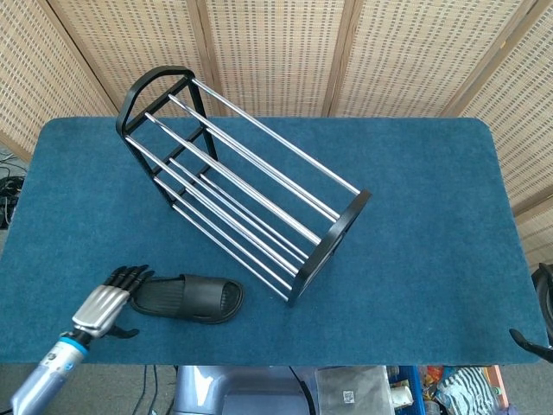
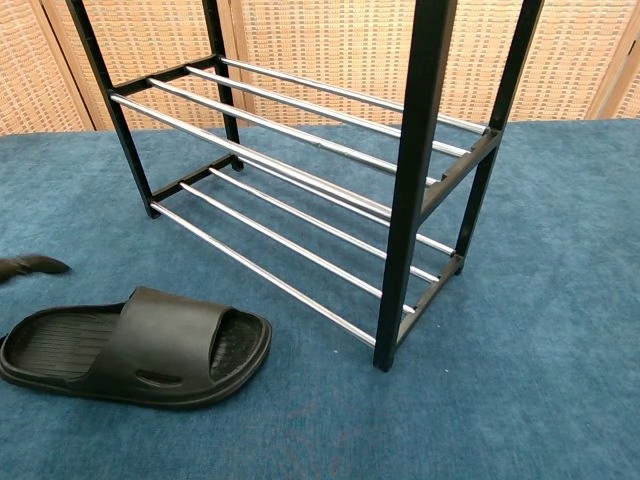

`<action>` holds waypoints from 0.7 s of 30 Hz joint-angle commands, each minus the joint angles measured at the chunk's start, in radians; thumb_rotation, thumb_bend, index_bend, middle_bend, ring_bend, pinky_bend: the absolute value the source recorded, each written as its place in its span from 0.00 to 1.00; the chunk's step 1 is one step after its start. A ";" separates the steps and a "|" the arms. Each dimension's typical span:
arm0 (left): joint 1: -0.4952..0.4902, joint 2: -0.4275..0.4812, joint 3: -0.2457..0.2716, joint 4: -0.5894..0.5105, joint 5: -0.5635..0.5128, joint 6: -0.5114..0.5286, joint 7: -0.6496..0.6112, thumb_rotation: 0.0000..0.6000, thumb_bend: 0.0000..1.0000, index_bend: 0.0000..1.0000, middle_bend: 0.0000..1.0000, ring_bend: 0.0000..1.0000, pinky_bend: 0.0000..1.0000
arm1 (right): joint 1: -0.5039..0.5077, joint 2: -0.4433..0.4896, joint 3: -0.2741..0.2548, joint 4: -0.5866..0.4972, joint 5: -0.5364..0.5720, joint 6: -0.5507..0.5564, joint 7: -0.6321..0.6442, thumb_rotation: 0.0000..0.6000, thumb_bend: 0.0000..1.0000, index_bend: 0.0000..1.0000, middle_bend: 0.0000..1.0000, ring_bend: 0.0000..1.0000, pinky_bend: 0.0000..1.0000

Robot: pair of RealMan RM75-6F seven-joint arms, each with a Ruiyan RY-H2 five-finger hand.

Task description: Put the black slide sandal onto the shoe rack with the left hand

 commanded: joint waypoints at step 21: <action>-0.119 -0.197 -0.102 0.029 -0.346 -0.119 0.268 1.00 0.08 0.05 0.12 0.11 0.22 | 0.008 0.024 0.005 -0.001 0.018 -0.027 0.051 1.00 0.00 0.00 0.00 0.00 0.00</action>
